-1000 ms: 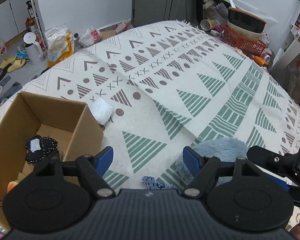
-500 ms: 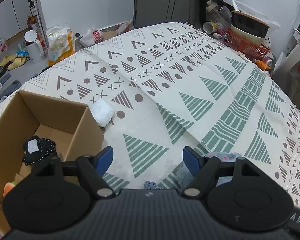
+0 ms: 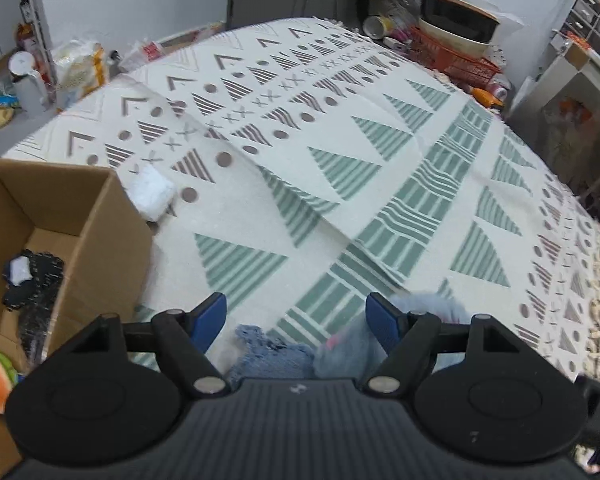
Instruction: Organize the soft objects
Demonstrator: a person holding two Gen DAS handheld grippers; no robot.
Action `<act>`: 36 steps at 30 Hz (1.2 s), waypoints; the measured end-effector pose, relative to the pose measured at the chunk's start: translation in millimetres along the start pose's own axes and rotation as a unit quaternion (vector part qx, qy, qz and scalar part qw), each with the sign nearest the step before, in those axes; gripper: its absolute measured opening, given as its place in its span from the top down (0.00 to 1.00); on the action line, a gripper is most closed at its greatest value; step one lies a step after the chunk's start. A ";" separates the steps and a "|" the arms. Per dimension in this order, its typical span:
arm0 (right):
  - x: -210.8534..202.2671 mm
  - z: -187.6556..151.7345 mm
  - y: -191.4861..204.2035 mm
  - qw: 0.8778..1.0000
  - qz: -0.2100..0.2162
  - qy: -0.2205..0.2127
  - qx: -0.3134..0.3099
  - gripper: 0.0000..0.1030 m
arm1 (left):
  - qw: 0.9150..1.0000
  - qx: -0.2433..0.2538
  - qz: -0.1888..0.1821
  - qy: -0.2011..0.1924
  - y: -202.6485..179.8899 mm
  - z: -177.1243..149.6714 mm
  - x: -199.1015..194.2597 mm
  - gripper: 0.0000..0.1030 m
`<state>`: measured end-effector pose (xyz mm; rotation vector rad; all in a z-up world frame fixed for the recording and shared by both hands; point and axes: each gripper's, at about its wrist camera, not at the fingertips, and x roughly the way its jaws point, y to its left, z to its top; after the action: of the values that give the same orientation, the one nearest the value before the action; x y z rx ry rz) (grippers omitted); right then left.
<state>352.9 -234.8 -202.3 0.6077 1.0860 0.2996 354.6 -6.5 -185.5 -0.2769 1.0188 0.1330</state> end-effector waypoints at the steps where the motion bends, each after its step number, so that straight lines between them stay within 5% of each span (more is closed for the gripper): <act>1: 1.2 1.4 -0.8 1.000 0.000 0.000 0.001 0.39 | 1.000 -0.002 -0.005 0.004 -0.2 -0.6 0.4 0.27; 10: 24.0 -1.7 -15.0 0.997 0.034 0.043 0.055 0.53 | 0.998 -0.013 -0.062 0.014 -3.0 -3.5 -2.7 0.28; 15: 33.7 -1.3 -21.7 0.995 0.042 0.049 0.079 0.55 | 0.994 -0.035 -0.091 0.046 -3.5 -7.2 14.5 0.39; 18: 35.8 -0.2 -18.0 0.995 0.050 0.046 0.073 0.67 | 0.990 -0.055 -0.111 0.060 -0.4 -10.4 22.7 0.51; 24: 27.6 2.4 -9.9 0.997 0.052 0.023 0.047 0.73 | 0.989 -0.078 -0.119 0.047 5.5 -10.5 12.5 0.62; 36: 15.3 -0.8 24.0 0.996 0.089 0.018 0.012 0.73 | 0.991 -0.082 -0.104 0.004 23.8 -6.2 -29.6 0.62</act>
<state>360.6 -207.5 -199.4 0.7233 1.0737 0.4538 328.4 15.1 -167.2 -0.5326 0.9809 0.0260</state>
